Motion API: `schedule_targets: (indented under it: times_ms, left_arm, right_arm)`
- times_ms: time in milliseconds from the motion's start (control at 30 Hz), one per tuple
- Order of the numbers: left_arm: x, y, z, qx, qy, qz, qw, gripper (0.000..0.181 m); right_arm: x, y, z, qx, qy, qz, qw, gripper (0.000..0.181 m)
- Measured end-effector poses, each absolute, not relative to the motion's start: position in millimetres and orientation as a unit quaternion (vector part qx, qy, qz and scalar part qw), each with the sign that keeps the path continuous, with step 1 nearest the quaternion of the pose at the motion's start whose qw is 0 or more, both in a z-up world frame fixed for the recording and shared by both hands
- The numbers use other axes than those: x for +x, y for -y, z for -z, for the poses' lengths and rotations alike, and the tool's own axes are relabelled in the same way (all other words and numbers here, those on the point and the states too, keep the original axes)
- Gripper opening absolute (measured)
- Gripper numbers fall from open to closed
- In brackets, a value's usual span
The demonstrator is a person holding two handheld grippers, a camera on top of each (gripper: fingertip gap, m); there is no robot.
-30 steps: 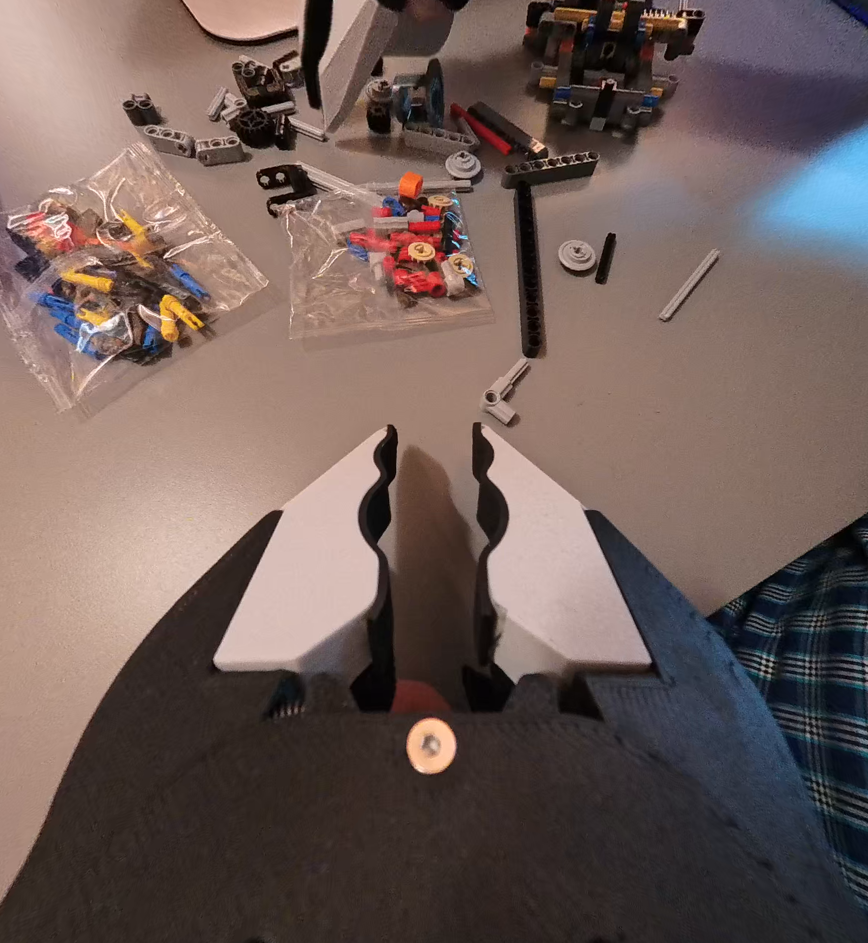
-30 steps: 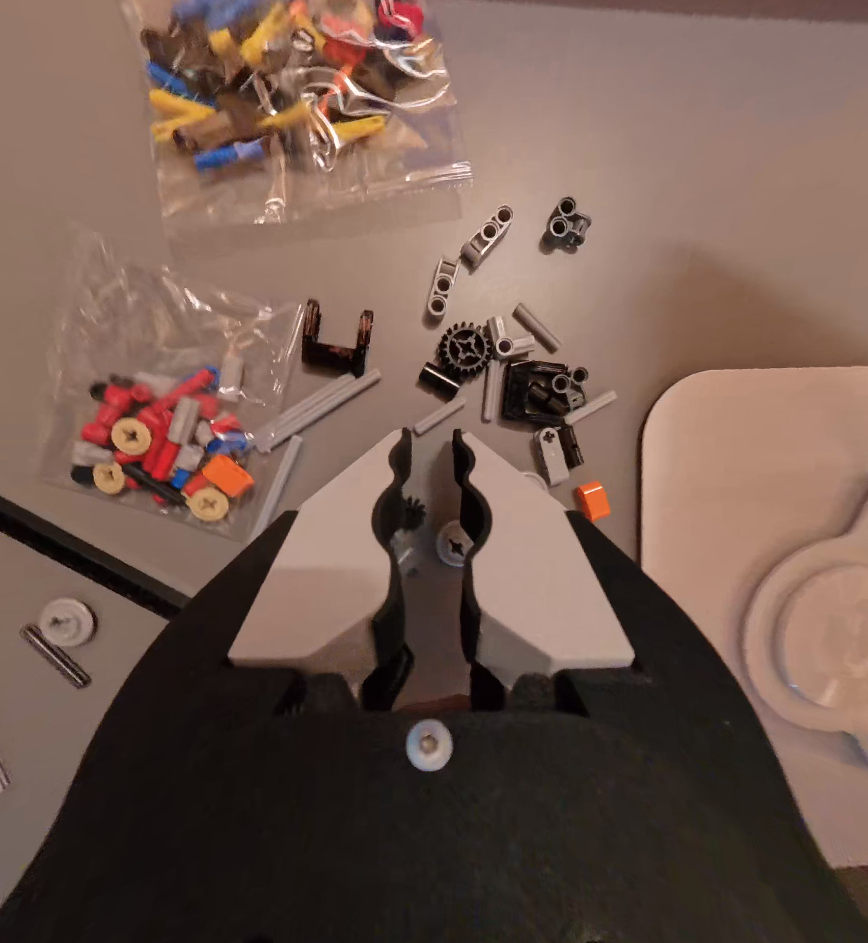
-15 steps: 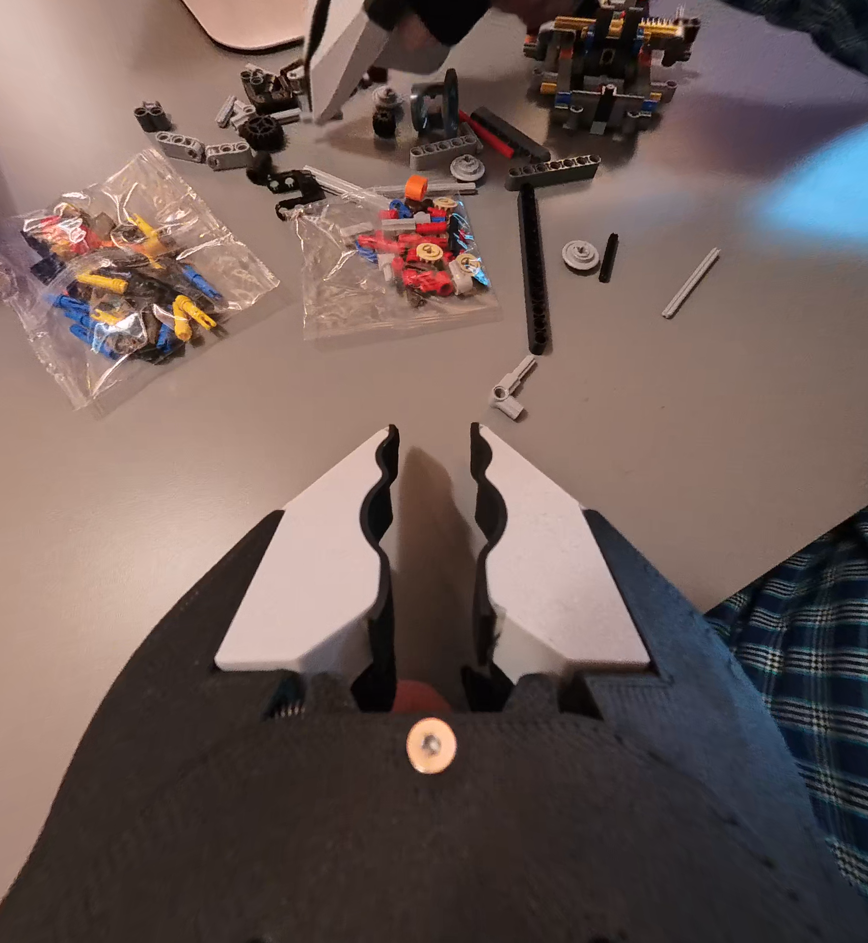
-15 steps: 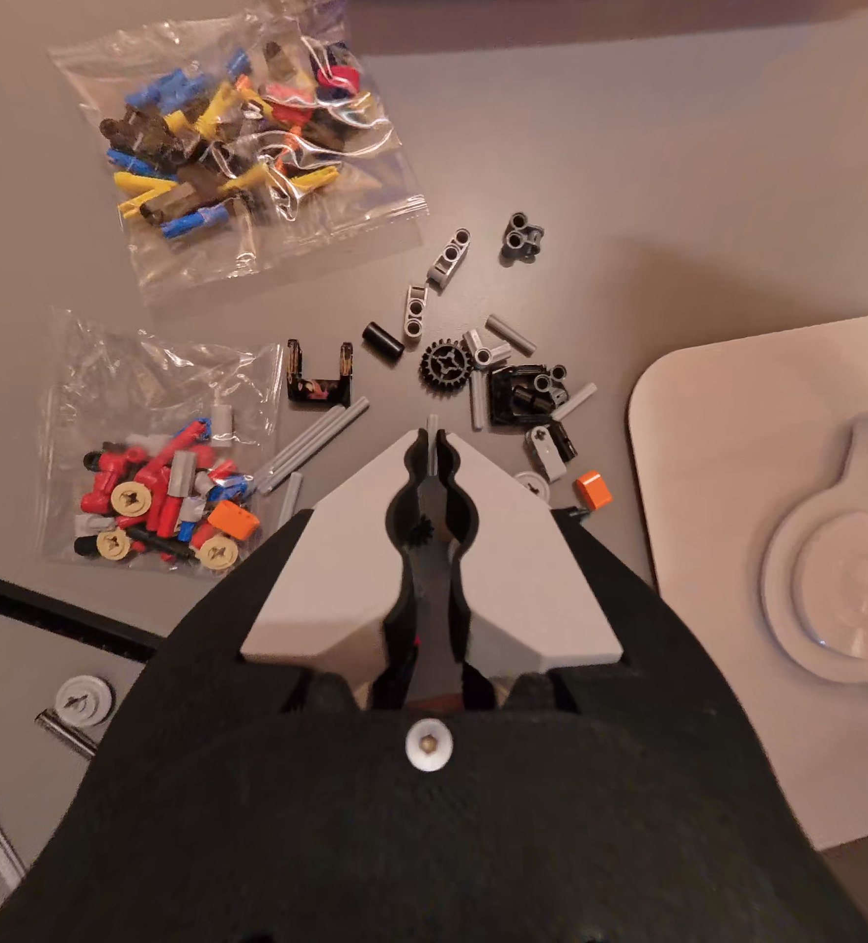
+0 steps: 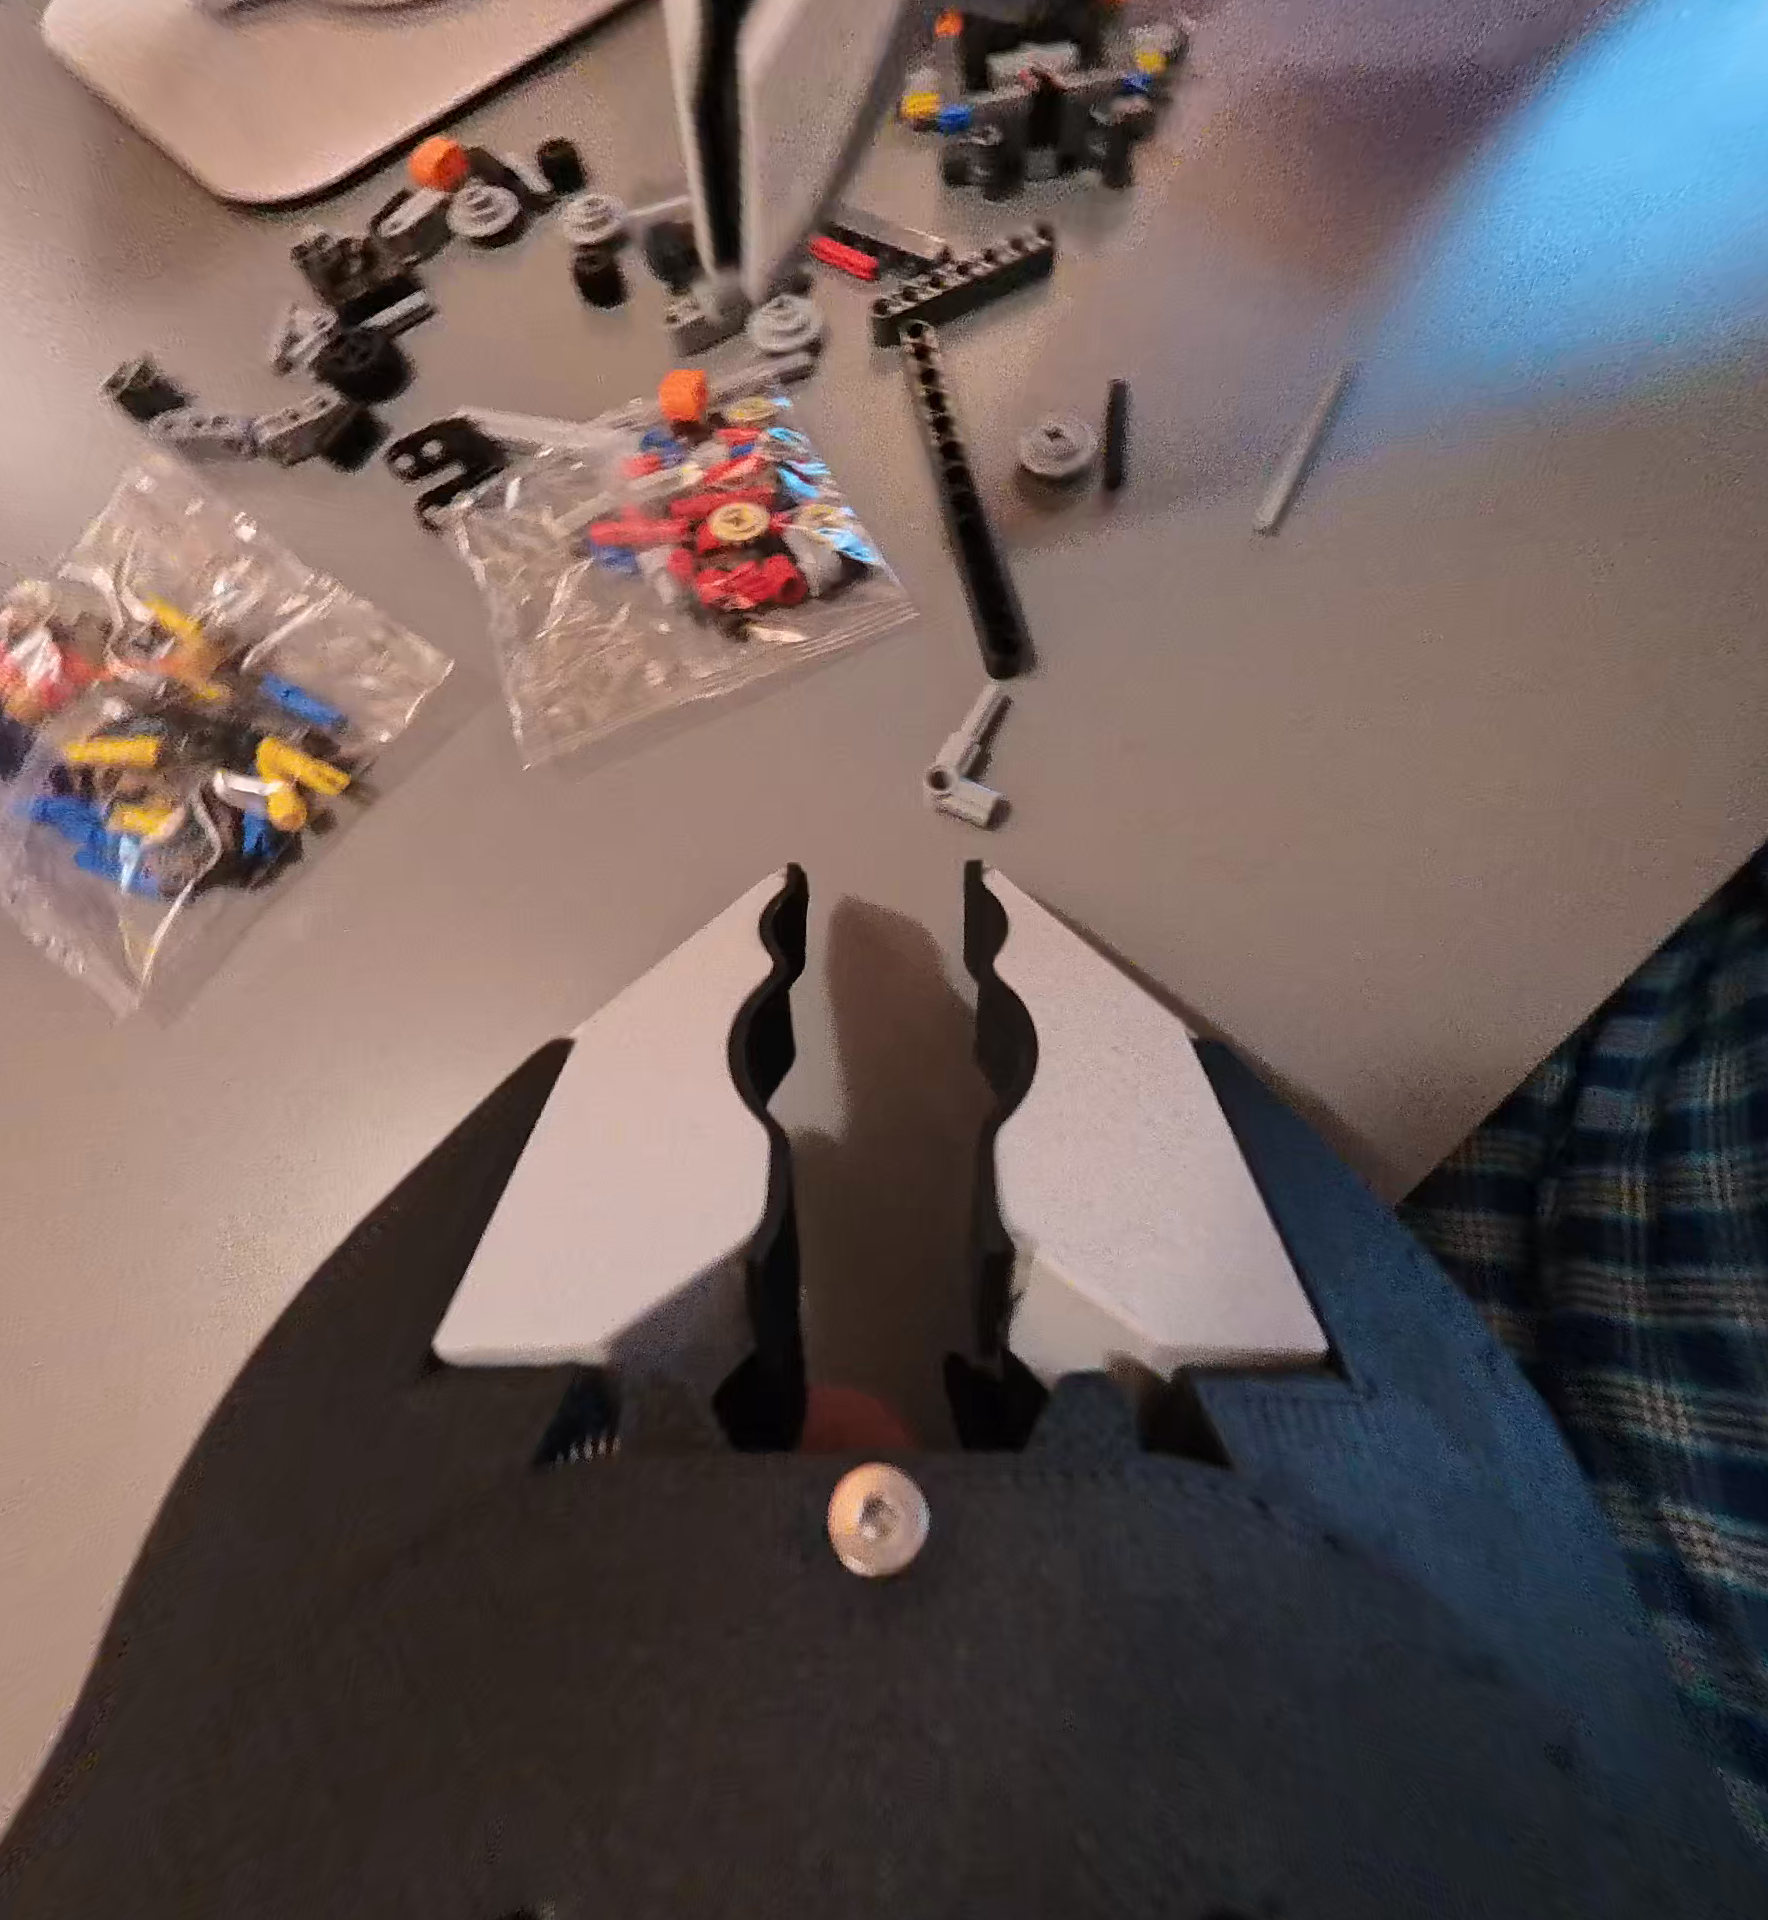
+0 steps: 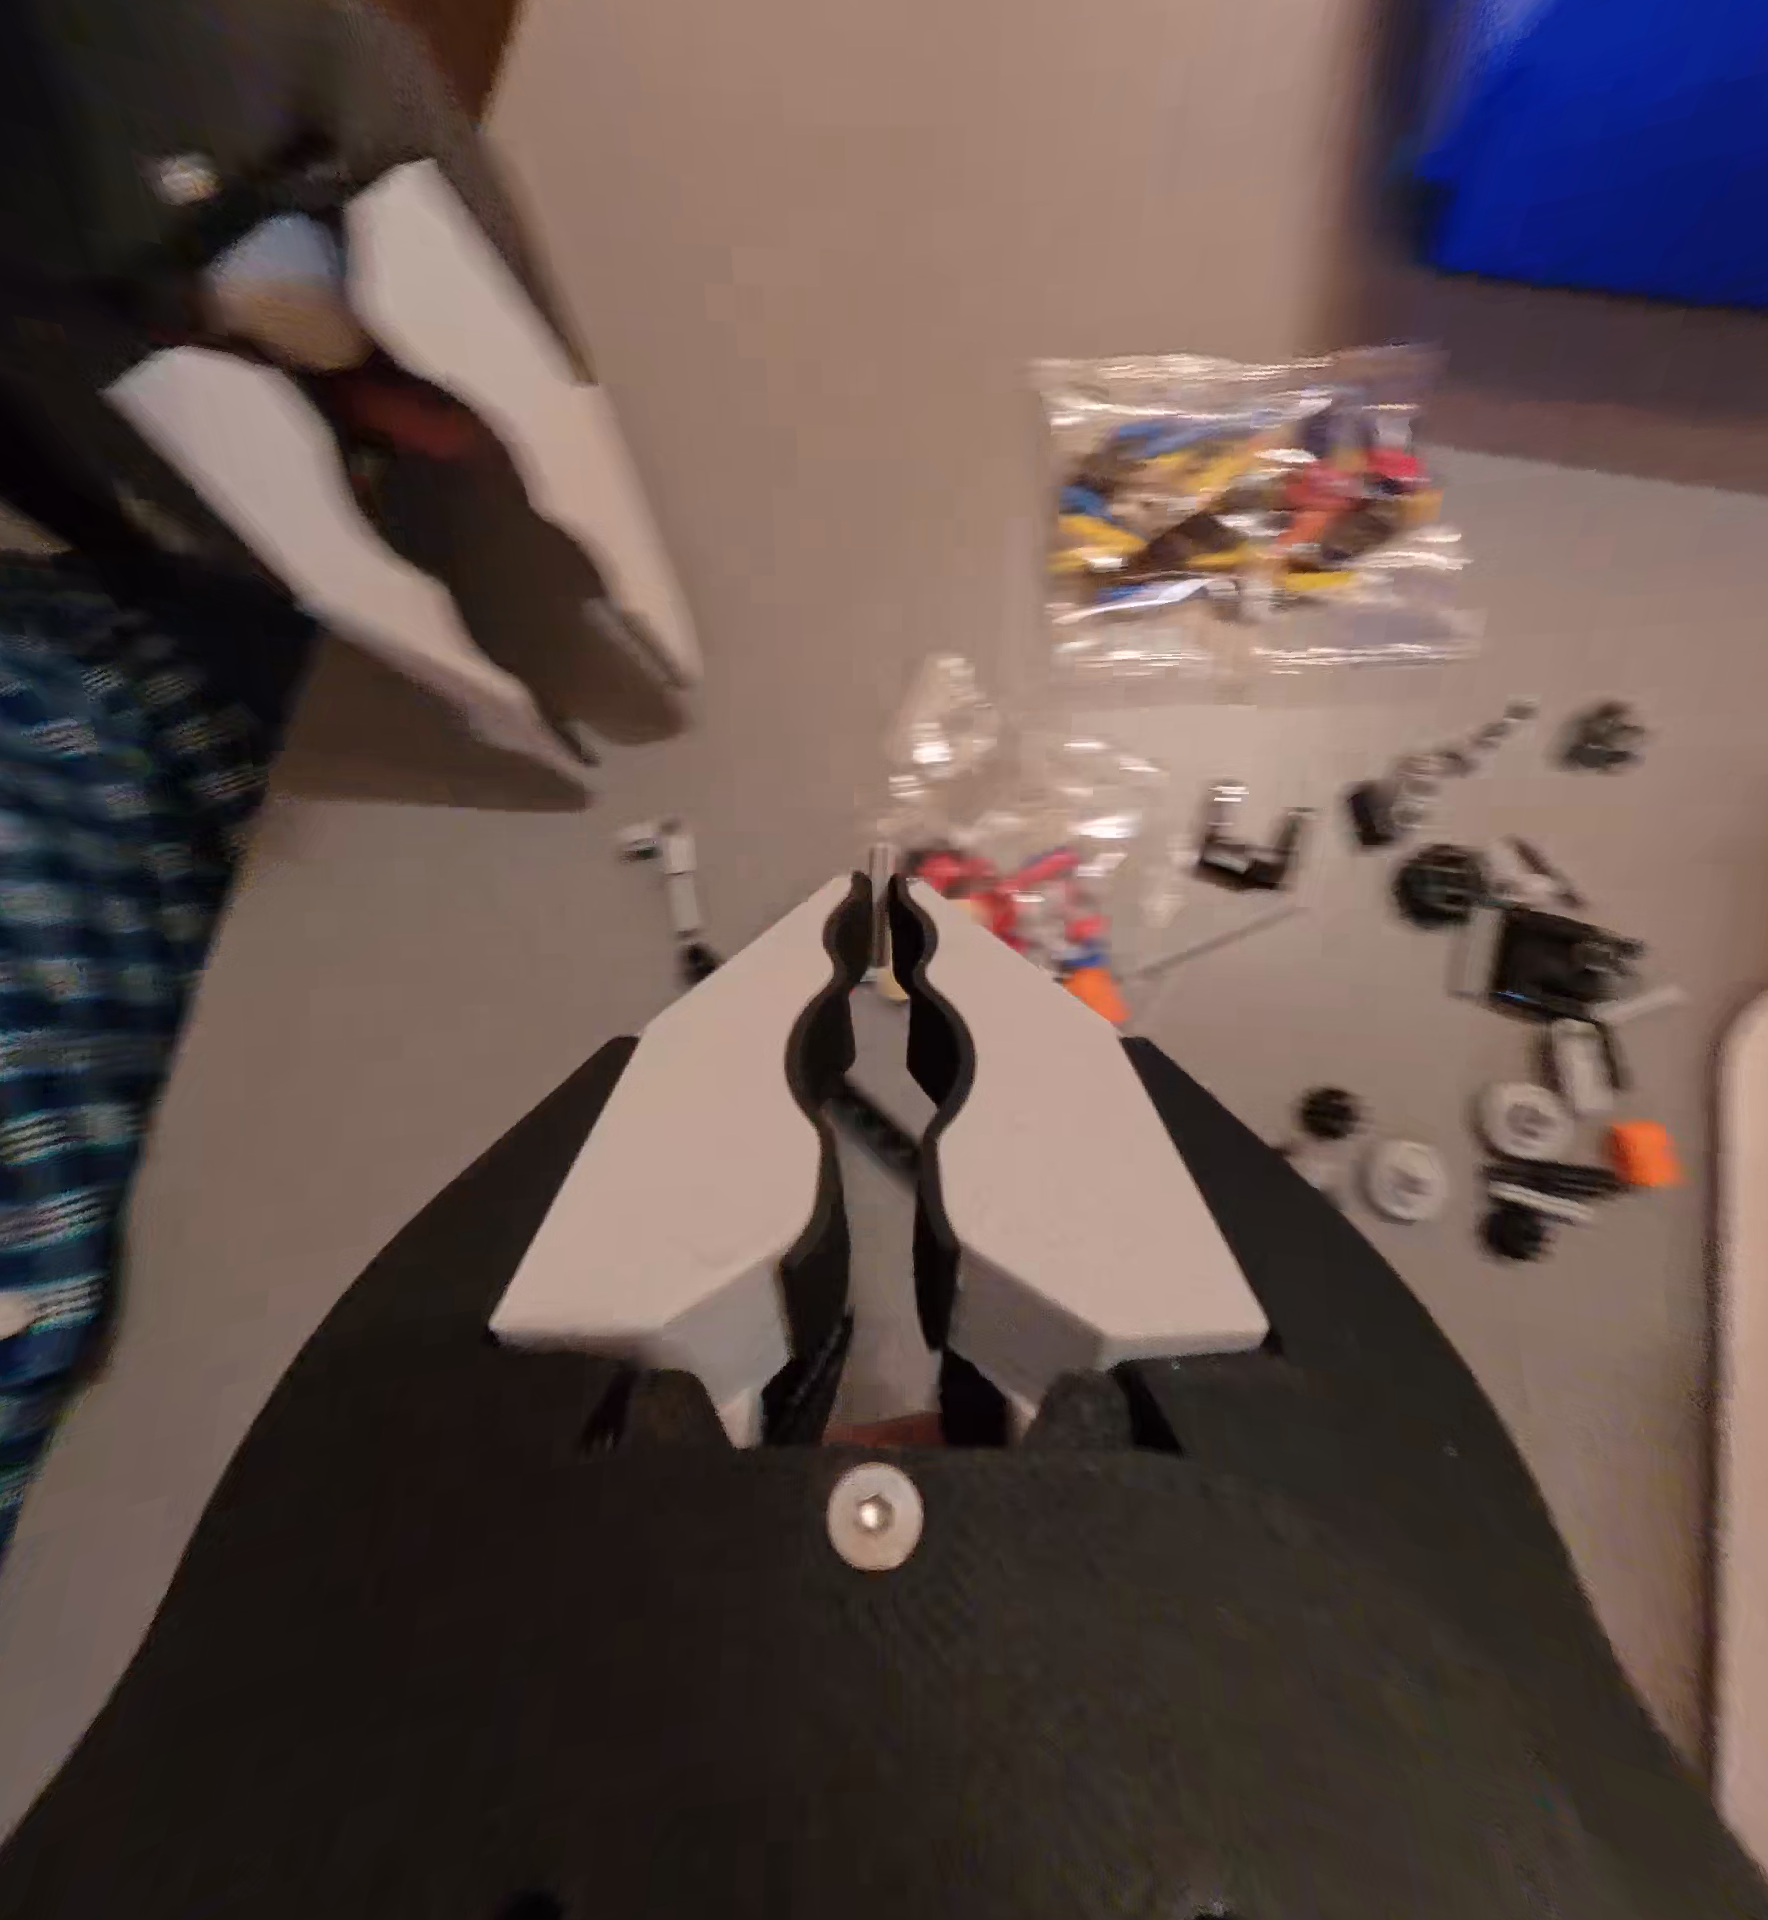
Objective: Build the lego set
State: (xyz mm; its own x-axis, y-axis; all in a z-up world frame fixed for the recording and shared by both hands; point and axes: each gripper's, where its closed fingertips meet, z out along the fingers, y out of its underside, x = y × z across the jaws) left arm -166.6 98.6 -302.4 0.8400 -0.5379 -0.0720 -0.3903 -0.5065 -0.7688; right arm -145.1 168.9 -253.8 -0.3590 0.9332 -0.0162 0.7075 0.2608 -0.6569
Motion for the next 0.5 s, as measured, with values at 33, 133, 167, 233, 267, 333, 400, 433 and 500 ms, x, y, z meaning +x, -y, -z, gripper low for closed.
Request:
schedule_targets:
  times_ms: [33, 133, 167, 233, 267, 333, 400, 433, 500]
  left_arm:
    - [-163.7, -98.1, 304.1, -0.858, -0.294, 0.083, 0.413, 0.029]
    - [-158.9, -100.6, 308.4, -0.843, -0.348, 0.073, 0.403, 0.032]
    - [-158.5, -102.4, 309.1, -0.838, -0.361, 0.070, 0.402, 0.032]
    - [-155.1, -104.0, 308.4, -0.825, -0.390, 0.069, 0.402, 0.032]
    - [-153.7, -105.0, 307.8, -0.819, -0.403, 0.066, 0.403, 0.032]
    - [-152.5, -107.5, 308.6, -0.811, -0.424, 0.059, 0.400, 0.032]
    - [-150.1, -109.6, 309.3, -0.805, -0.437, 0.057, 0.397, 0.028]
    - [-147.2, -109.9, 309.6, -0.804, -0.440, 0.059, 0.396, 0.025]
    - [-143.3, -110.4, 311.4, -0.804, -0.441, 0.057, 0.394, 0.015]
  right_arm:
    - [-137.6, -153.0, 258.5, -0.524, 0.780, -0.291, 0.182, 0.000]
    - [-123.3, -119.1, 276.4, -0.515, 0.791, -0.289, 0.160, 0.000]
    - [-120.8, -115.0, 283.6, -0.515, 0.794, -0.280, 0.160, 0.000]
    - [-117.0, -110.1, 296.7, -0.518, 0.796, -0.269, 0.159, 0.000]
    - [-116.2, -106.2, 300.1, -0.521, 0.793, -0.275, 0.154, 0.001]
    - [-115.4, -101.1, 304.0, -0.524, 0.790, -0.281, 0.153, 0.001]
    - [-114.6, -98.1, 305.8, -0.526, 0.788, -0.282, 0.153, 0.001]
    - [-114.3, -97.9, 306.1, -0.528, 0.785, -0.284, 0.154, 0.001]
    - [-113.3, -99.3, 306.7, -0.537, 0.778, -0.287, 0.157, 0.001]
